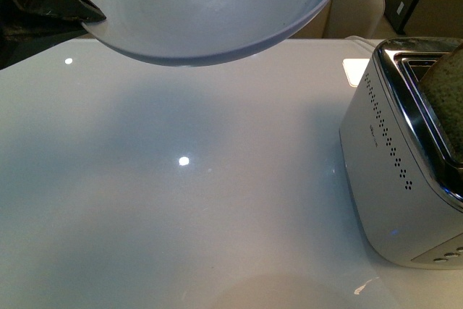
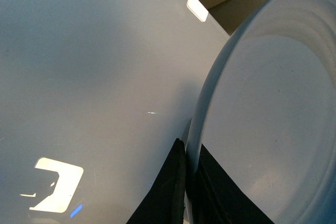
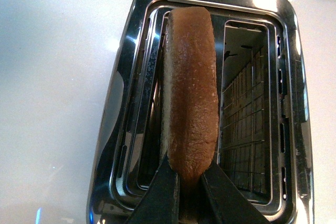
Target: Left arm holds plate, right arm toasts bread
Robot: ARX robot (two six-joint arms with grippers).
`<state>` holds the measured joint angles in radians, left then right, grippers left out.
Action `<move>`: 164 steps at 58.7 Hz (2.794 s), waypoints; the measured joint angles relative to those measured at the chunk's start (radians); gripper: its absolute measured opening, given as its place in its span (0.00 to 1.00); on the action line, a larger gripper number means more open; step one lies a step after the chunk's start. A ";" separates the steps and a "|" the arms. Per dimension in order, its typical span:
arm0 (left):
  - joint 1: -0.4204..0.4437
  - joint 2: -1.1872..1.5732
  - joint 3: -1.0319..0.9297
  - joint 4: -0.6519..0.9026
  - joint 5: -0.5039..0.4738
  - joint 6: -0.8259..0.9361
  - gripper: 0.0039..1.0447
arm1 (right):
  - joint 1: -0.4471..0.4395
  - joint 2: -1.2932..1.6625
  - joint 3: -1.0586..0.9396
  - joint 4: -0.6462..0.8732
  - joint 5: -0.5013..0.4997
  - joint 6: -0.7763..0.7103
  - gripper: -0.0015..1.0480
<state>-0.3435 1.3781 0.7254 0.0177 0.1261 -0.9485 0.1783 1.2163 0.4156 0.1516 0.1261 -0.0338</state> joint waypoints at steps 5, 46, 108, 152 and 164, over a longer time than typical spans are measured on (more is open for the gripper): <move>0.000 0.000 0.000 0.000 0.000 0.000 0.03 | 0.002 0.014 -0.005 0.010 -0.004 0.004 0.11; 0.000 0.000 0.000 0.000 0.000 0.000 0.03 | -0.052 -0.268 -0.105 0.092 0.043 0.041 0.91; -0.001 -0.003 0.000 0.000 0.000 -0.001 0.03 | -0.175 -0.701 -0.397 0.355 -0.126 0.037 0.02; -0.001 -0.003 0.000 0.000 0.000 -0.001 0.03 | -0.175 -0.997 -0.398 0.069 -0.126 0.037 0.02; -0.001 -0.003 0.000 0.000 0.001 -0.001 0.03 | -0.175 -1.082 -0.398 -0.030 -0.125 0.037 0.02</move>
<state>-0.3443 1.3746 0.7258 0.0181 0.1268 -0.9493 0.0032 0.1341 0.0177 0.1215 0.0010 0.0032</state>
